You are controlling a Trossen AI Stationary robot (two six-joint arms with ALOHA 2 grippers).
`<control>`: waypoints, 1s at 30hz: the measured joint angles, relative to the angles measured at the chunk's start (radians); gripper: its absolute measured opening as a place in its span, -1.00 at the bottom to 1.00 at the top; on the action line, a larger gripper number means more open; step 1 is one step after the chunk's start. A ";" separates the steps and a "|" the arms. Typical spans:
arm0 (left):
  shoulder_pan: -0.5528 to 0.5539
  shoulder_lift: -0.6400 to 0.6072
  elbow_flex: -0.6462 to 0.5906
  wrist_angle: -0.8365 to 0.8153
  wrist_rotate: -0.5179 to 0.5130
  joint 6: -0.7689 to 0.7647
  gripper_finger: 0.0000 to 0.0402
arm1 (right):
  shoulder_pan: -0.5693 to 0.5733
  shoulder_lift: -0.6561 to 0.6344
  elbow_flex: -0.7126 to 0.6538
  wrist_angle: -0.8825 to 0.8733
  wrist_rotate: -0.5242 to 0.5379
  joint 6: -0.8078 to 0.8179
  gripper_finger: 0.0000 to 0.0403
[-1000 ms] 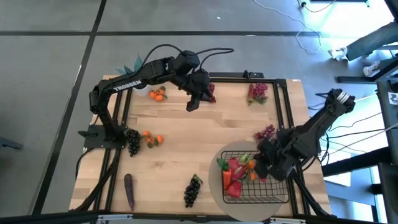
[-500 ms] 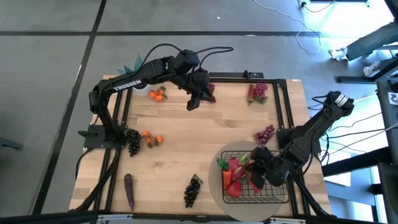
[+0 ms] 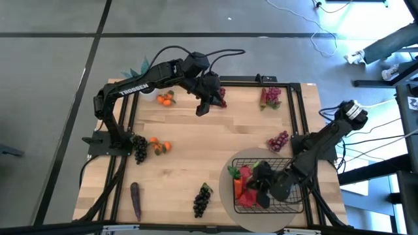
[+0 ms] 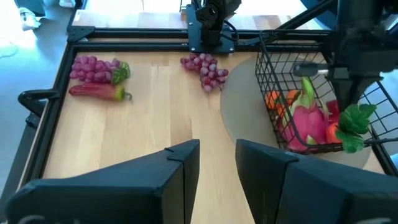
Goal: Build produce basket
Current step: Put the bottom red chili pepper into the black wire basket
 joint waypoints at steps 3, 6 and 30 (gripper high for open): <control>0.000 0.000 0.000 -0.001 0.000 0.000 -0.54 | -0.011 0.031 0.000 0.030 -0.045 -0.025 -1.00; 0.000 0.000 0.000 -0.001 0.000 0.000 -0.54 | -0.018 0.048 0.000 0.038 -0.066 -0.030 -1.00; 0.000 0.000 0.000 -0.024 0.000 0.001 -0.54 | -0.043 0.040 0.000 0.038 -0.065 -0.028 -0.98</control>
